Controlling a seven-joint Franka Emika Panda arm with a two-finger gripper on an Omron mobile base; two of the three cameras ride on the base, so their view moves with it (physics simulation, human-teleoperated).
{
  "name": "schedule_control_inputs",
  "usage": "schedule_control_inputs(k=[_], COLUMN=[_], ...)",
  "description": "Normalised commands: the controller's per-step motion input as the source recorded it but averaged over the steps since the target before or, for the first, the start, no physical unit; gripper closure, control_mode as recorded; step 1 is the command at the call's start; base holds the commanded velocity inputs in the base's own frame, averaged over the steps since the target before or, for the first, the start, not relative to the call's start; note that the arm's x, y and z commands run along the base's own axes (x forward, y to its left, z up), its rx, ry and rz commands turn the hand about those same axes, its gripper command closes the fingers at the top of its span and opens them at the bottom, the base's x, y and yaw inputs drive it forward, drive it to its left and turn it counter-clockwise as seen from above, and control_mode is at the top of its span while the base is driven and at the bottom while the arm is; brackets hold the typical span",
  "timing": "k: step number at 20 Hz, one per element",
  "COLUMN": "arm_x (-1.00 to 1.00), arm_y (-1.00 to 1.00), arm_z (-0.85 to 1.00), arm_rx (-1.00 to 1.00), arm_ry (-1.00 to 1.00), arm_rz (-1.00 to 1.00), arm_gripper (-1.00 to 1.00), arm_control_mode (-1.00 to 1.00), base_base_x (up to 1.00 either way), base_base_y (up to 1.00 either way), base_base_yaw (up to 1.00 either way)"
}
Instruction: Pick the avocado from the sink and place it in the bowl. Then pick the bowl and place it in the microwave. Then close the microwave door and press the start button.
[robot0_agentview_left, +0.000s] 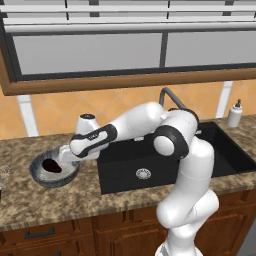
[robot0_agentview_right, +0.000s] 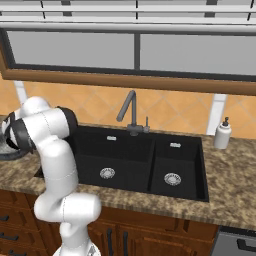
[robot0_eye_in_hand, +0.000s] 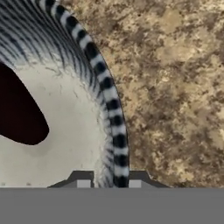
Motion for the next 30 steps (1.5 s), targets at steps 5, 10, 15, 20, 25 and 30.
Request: schedule_control_inputs(k=[5,10,15,20,25,30], arm_x=[-0.13,-0.30,-0.23,-0.35,-0.41,-0.44], arm_y=[-0.06,-0.36,-0.33,-0.32,-0.38,-0.45], arm_z=[0.04,0.52,0.63,0.67,0.59,0.70], arm_rx=[0.00,0.06,0.06,0.05,0.03,0.00], arm_ry=[0.00,0.00,0.00,-0.01,-0.12,-0.03], arm_rz=[-0.16,-0.26,-0.15,-0.10,-0.08,-0.10], arm_gripper=[1.00,1.00,1.00,1.00,1.00,1.00], arm_control_mode=[-1.00,-1.00,-1.00,-1.00,-1.00,-1.00], base_base_x=[0.00,0.00,0.00,0.00,0.00,0.00], base_base_y=[0.00,0.00,0.00,0.00,0.00,0.00], base_base_yaw=[0.00,0.00,0.00,0.00,0.00,0.00])
